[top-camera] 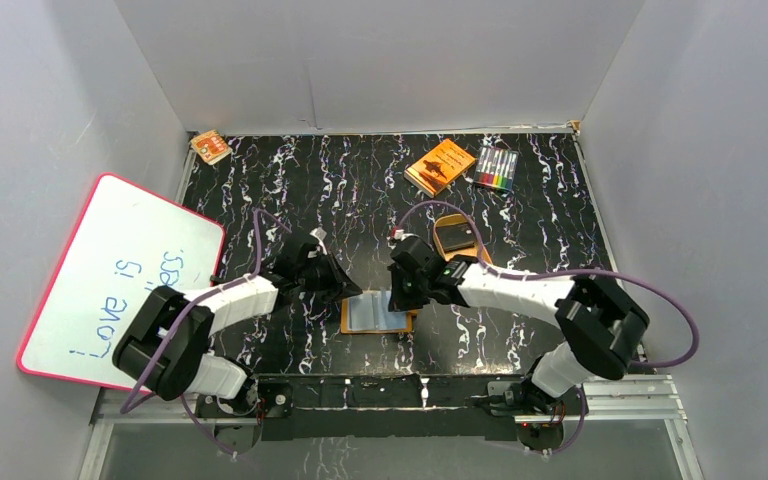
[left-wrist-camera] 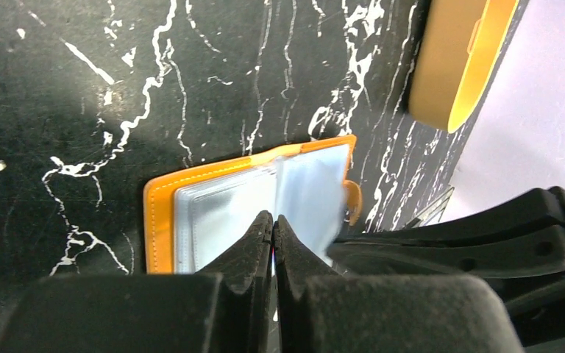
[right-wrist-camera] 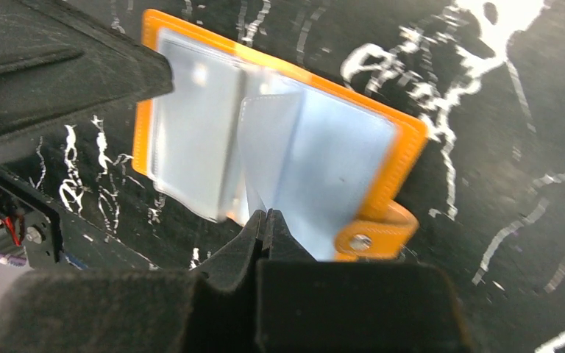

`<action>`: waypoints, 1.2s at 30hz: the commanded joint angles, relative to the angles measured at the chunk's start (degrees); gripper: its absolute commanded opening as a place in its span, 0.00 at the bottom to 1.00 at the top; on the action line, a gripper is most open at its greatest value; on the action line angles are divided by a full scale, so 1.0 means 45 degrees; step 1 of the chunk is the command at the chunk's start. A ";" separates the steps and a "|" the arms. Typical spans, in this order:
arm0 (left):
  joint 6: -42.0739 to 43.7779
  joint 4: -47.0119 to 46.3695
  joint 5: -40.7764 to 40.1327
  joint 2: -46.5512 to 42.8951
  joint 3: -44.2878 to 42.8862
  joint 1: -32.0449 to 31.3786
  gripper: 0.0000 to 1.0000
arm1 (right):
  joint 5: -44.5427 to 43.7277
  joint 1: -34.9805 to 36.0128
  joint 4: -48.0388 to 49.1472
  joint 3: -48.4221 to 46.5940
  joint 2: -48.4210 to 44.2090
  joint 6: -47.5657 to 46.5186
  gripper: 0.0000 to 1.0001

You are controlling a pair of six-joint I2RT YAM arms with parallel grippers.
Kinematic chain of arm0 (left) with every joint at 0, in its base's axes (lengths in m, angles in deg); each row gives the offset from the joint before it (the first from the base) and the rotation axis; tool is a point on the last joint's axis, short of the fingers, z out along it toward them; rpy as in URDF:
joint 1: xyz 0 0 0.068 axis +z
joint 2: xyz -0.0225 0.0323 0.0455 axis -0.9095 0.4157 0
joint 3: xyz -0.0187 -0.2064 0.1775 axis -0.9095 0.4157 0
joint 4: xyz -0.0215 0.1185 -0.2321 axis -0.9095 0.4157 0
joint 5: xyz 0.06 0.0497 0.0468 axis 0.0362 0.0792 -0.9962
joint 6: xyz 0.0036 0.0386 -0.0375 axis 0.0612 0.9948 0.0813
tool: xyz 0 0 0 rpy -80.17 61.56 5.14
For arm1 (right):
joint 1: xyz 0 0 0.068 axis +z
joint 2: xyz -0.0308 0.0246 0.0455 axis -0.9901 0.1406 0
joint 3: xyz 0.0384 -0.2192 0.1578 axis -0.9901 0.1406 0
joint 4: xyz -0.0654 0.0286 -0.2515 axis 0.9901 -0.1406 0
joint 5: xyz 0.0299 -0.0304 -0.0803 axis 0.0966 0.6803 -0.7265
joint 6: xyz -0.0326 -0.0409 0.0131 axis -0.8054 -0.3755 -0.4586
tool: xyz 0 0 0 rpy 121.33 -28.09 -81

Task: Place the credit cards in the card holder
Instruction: Turn over the card holder at the center of the board.

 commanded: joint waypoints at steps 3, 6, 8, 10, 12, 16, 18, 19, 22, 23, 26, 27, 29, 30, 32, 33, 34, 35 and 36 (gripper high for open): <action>0.0067 -0.0521 0.0117 0.0321 0.0407 -0.0007 0.00 | -0.1040 -0.0456 -0.1352 0.0634 -0.1987 0.0516 0.10; 0.0069 -0.0554 0.0080 0.0382 0.0461 0.0001 0.00 | -0.1120 -0.0461 -0.1834 0.0464 -0.2724 0.0277 0.30; 0.0067 -0.0571 0.0054 0.0375 0.0491 0.0001 0.00 | -0.0960 -0.0461 -0.1941 0.0266 -0.3324 0.0033 0.41; 0.0050 -0.0515 -0.0060 0.0281 0.0515 0.0001 0.00 | 0.0164 -0.0464 -0.1059 0.0107 -0.3664 -0.0417 0.43; 0.0014 -0.0483 -0.0152 0.0189 0.0543 0.0001 0.00 | 0.1365 -0.0461 -0.0249 -0.0022 -0.3468 -0.0583 0.43; -0.0046 -0.0397 -0.0342 -0.0049 0.0658 -0.0003 0.00 | 0.2632 -0.0461 0.0664 -0.0445 -0.1894 -0.0394 0.39; -0.0020 -0.0245 -0.0422 -0.0176 0.0691 -0.0009 0.00 | 0.2349 -0.0485 0.1140 -0.0142 -0.1425 0.0015 0.38; 0.0005 -0.0136 -0.0462 -0.0236 0.0705 0.0000 0.00 | 0.2125 -0.0517 0.1339 0.0049 -0.1303 0.0197 0.37; 0.0106 0.0087 -0.0580 -0.0471 0.0806 0.0001 0.00 | 0.2027 -0.0698 0.1637 0.0609 -0.0904 0.0623 0.35; 0.0147 0.0149 -0.0637 -0.0557 0.0873 0.0001 0.00 | 0.2102 -0.0780 0.1777 0.0927 -0.0711 0.0725 0.35; 0.0172 0.0197 -0.0676 -0.0643 0.0984 0.0000 0.00 | 0.2148 -0.0905 0.1805 0.1369 -0.0546 0.0854 0.35; 0.0169 0.0185 -0.0676 -0.0682 0.1030 0.0001 0.00 | 0.2099 -0.0952 0.1835 0.1591 -0.0572 0.0891 0.35; 0.0171 0.0166 -0.0686 -0.0758 0.1079 0.0002 0.00 | 0.2079 -0.1067 0.1858 0.1940 -0.0622 0.0898 0.35; 0.0187 0.0210 -0.0707 -0.0792 0.1064 0.0002 0.00 | 0.2115 -0.1133 0.1789 0.1972 -0.0644 0.0837 0.35; 0.0251 0.0421 -0.0711 -0.0860 0.0907 0.0002 0.00 | 0.2059 -0.1220 0.1494 0.1870 -0.0845 0.0632 0.35; 0.0287 0.0556 -0.0689 -0.0938 0.0789 0.0002 0.00 | 0.1916 -0.1238 0.1312 0.1760 -0.1103 0.0485 0.35; 0.0351 0.0722 -0.0659 -0.1058 0.0635 0.0002 0.00 | 0.1695 -0.1239 0.1063 0.1601 -0.1464 0.0294 0.36; 0.0446 0.0947 -0.0648 -0.1239 0.0444 0.0002 0.03 | 0.1348 -0.1237 0.0749 0.1375 -0.1892 0.0078 0.38; 0.0541 0.1193 -0.0680 -0.1451 0.0233 0.0002 0.09 | 0.0947 -0.1248 0.0410 0.1136 -0.2335 -0.0150 0.40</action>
